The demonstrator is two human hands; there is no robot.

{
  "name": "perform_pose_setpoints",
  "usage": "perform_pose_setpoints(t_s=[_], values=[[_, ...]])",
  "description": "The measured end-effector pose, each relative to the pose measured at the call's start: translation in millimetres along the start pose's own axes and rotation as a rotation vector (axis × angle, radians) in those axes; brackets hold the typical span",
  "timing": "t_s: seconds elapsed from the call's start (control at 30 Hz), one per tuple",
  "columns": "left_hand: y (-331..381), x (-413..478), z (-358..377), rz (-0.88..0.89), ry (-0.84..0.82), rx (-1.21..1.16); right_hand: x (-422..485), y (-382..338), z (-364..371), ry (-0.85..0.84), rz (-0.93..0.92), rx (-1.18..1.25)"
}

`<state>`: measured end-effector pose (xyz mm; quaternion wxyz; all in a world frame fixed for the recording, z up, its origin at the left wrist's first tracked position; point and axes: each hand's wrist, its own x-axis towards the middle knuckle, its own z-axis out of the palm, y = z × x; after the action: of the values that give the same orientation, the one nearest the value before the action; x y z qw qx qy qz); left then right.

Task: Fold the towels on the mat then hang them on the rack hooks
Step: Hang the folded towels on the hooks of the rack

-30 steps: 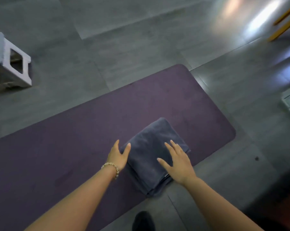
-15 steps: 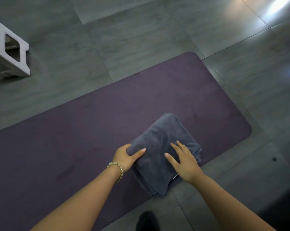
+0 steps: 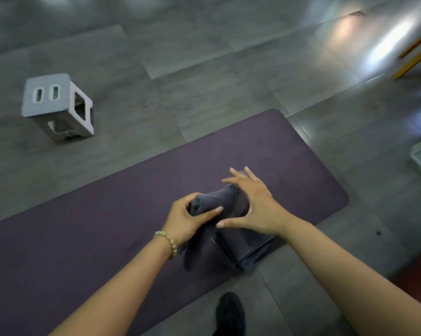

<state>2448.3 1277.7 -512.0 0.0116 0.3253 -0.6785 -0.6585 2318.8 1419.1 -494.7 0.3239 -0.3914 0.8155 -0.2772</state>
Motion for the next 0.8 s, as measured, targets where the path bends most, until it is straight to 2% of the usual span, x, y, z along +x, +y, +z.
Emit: perform_pose_setpoints(t_s=[0.1,0.23,0.3,0.47,0.53,0.6,0.67,0.8], values=[[38.1,-44.1,-44.1,0.065,-0.1,0.066,-21.3,-52.9,3.4,-0.046,-0.038,-0.086],[80.0,-104.5,-97.5,0.15,-0.161,0.146,-60.9,-133.2,19.5,-0.072,-0.041,0.041],[95.6,-136.5,-122.6,0.181,-0.162,0.156,-83.9,-172.4,27.0,-0.033,-0.064,0.097],[126.6,-225.5,-177.7,0.26,-0.006,0.146,-146.4,-277.6,36.9,0.092,-0.091,0.189],[140.2,-264.6,-197.0,0.336,0.114,0.21,-171.6,-317.0,38.9,0.113,-0.1,0.2],[160.3,-304.4,-214.8,0.4,0.149,0.303,-193.3,-353.0,38.4,0.114,-0.098,0.19],[179.1,-340.4,-230.7,0.379,0.127,0.324,-211.7,-385.9,36.5,0.109,-0.105,0.168],[211.2,-397.6,-250.0,0.226,0.174,0.267,-243.7,-447.2,33.5,0.093,-0.154,0.063]])
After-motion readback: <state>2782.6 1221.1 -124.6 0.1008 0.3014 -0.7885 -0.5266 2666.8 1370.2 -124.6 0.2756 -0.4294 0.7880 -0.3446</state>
